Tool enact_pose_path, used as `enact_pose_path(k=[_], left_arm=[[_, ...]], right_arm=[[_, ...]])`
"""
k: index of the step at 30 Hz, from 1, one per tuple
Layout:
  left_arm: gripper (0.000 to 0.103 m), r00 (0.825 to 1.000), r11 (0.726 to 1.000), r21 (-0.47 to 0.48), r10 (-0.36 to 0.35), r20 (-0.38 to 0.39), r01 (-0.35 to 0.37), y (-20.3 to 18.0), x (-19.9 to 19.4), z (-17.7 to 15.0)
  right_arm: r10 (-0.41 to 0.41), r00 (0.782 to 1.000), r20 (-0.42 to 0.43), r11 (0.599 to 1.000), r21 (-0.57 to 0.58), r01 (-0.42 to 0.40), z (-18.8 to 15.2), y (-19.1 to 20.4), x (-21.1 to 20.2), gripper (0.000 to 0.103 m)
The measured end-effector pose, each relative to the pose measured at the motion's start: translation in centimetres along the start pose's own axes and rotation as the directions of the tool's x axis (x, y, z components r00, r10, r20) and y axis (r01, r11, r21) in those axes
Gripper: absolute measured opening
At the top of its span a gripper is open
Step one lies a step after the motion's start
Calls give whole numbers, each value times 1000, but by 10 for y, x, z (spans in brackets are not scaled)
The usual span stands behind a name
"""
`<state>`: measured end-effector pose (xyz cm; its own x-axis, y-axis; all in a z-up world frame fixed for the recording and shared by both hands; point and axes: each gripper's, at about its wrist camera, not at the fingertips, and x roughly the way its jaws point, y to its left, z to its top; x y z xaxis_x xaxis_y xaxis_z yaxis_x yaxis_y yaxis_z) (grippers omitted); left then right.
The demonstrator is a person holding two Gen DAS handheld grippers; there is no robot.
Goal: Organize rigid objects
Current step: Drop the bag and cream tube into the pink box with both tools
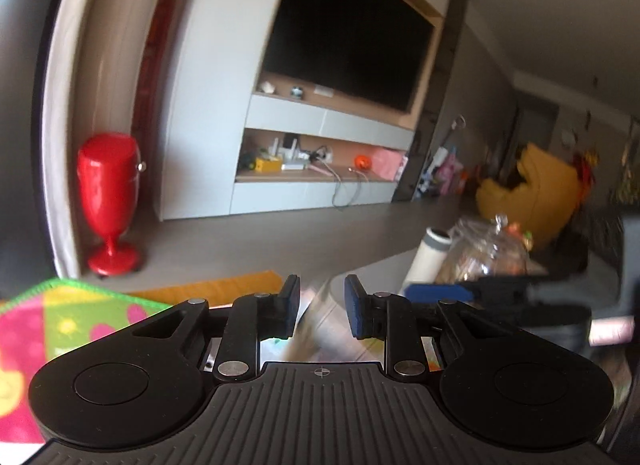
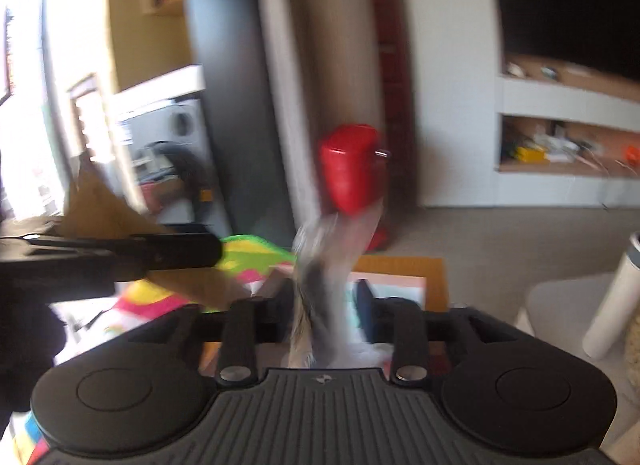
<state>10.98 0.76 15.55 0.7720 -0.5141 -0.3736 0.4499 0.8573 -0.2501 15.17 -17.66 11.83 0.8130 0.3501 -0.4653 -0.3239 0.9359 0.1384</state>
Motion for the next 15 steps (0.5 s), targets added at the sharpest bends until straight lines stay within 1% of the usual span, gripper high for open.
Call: enact_pose_path(k=[1,3,4,6,8,9,11,13,15], left_arm=[[27,1000,1000,-6,6,7,-6,3,4,-3],[27,999,999,-26,25,22,-25,10,8,-10],[27,999,998,-46,37,20,-36,15,9,-12],[27,998,995,-81,61,4,-60,24,7,-21],[27,996,991,-102,87,-14,-88,32,2,-33],[27,995,989,-108,99,-31,-102,39,1,-38],[27,988,983,-116,135,-79,-143,47,-4,-51],[27,979,976,-116,170,-112,-182,56,-10,-65],[27,972,971,-110,198,-127,-213,65,-20,-78]], right_arm=[[-6,1000,7,1000,2,6,-6,-1,1,50],[-5,1000,9,1000,5,5,-22,-3,-1,59],[-10,1000,4,1000,-3,10,-32,-1,-1,60],[-26,1000,-8,998,-49,26,-56,4,-2,61],[-50,999,-6,993,-107,49,-79,14,-5,65],[-62,998,-4,989,-136,61,-91,19,-6,69],[-77,997,-10,980,-183,74,-112,28,-6,71],[-64,997,-49,978,-203,52,-129,36,-4,72],[-26,996,-88,982,-190,9,-139,41,-4,72]])
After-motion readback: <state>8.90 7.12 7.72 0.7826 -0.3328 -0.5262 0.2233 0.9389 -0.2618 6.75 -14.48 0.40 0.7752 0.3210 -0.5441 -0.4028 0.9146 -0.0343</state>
